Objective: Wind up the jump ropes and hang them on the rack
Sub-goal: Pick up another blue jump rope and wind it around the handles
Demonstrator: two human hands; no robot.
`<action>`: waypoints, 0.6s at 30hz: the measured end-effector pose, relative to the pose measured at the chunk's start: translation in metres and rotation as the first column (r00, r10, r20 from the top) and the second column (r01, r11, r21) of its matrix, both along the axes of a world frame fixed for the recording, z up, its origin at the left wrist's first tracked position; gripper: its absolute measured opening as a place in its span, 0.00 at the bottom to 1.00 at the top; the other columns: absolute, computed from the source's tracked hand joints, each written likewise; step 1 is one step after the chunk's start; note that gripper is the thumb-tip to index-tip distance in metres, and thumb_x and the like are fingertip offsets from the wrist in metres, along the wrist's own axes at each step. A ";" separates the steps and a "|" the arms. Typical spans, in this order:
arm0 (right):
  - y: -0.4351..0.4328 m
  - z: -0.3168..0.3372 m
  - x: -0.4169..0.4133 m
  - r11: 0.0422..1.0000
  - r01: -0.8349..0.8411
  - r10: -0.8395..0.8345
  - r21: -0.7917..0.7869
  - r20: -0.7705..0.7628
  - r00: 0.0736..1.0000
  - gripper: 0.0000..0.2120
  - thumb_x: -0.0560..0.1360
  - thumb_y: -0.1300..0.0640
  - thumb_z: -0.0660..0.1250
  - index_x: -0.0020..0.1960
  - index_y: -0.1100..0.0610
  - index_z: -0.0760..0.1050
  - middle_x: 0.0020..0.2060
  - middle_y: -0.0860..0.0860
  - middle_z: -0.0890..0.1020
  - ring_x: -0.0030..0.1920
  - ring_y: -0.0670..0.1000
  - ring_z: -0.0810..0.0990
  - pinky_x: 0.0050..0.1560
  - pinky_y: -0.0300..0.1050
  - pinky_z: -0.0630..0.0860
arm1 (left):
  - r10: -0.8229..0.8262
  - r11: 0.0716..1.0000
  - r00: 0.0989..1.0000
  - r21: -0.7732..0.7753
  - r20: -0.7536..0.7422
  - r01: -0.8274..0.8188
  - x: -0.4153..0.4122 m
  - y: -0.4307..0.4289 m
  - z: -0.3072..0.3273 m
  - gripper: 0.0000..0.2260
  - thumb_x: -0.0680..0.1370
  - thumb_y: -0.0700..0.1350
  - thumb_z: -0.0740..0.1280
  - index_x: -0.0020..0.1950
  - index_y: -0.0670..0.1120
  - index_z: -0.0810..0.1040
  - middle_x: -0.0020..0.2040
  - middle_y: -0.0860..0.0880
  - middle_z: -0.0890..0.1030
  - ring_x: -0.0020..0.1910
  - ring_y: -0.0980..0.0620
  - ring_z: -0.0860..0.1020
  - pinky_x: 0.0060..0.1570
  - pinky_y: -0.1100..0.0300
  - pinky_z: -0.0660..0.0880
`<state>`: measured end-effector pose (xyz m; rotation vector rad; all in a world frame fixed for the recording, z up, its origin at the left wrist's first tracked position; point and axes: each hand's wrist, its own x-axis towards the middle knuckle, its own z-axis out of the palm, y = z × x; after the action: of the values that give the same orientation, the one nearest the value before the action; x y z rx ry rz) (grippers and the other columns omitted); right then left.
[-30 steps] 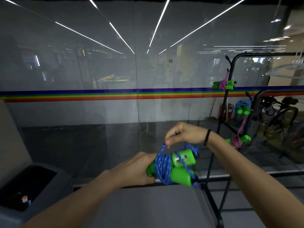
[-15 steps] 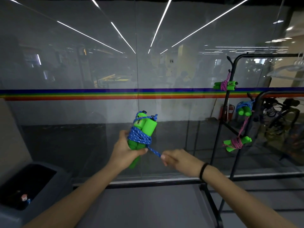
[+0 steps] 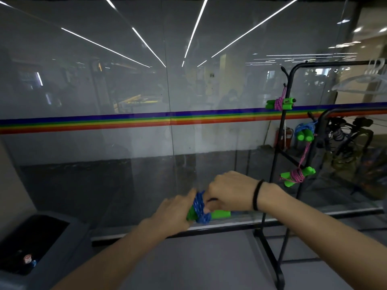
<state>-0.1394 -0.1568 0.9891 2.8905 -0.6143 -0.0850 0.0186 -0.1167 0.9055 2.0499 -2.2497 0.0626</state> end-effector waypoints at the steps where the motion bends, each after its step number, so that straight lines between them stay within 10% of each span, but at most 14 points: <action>1: -0.007 0.005 -0.003 0.996 -0.016 0.014 0.089 0.030 0.999 0.13 0.74 0.45 0.62 0.50 0.51 0.79 0.48 0.50 0.83 0.48 0.50 0.78 0.42 0.41 0.66 | -0.083 0.996 0.997 0.025 0.008 0.083 -0.003 0.004 0.002 0.21 0.74 0.48 0.65 0.64 0.50 0.63 0.55 0.43 0.78 0.54 0.41 0.76 0.45 0.53 0.71; 6: -0.049 -0.004 -0.008 0.705 -0.134 -0.059 0.697 0.246 0.968 0.03 0.73 0.57 0.68 0.42 0.54 0.81 0.31 0.42 0.81 0.32 0.40 0.75 0.39 0.32 0.71 | -0.384 0.891 0.849 0.093 -0.364 0.443 -0.016 0.012 0.018 0.15 0.66 0.42 0.72 0.45 0.52 0.69 0.39 0.54 0.77 0.38 0.56 0.75 0.37 0.61 0.69; 10: -0.070 -0.037 -0.015 0.398 -0.317 -0.424 0.861 0.479 0.769 0.12 0.74 0.71 0.60 0.42 0.58 0.77 0.31 0.43 0.84 0.35 0.38 0.80 0.39 0.30 0.75 | -0.178 0.936 0.456 -0.007 -0.872 0.352 -0.020 0.009 0.020 0.15 0.63 0.34 0.75 0.43 0.50 0.77 0.36 0.57 0.81 0.37 0.59 0.77 0.41 0.60 0.77; 15: -0.066 -0.062 0.000 0.542 -0.148 -0.599 0.827 0.504 0.622 0.11 0.66 0.63 0.64 0.39 0.73 0.75 0.35 0.58 0.77 0.39 0.53 0.70 0.38 0.44 0.68 | 0.002 0.985 0.134 0.025 -0.991 0.173 -0.023 0.001 0.016 0.10 0.63 0.38 0.76 0.41 0.42 0.80 0.35 0.46 0.83 0.33 0.50 0.81 0.38 0.59 0.79; 18: -0.063 -0.059 0.002 0.749 0.206 -0.600 0.630 0.512 0.615 0.17 0.68 0.64 0.66 0.24 0.58 0.63 0.27 0.57 0.70 0.35 0.51 0.68 0.32 0.42 0.65 | 0.073 0.997 0.028 0.073 -0.997 0.023 -0.025 -0.004 0.014 0.07 0.66 0.39 0.75 0.41 0.42 0.80 0.34 0.46 0.82 0.32 0.49 0.82 0.33 0.60 0.78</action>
<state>-0.1375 -0.2199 0.9297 3.1310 -1.6470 0.9880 -0.0066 -0.1210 0.9194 1.2208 -1.1567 -1.1444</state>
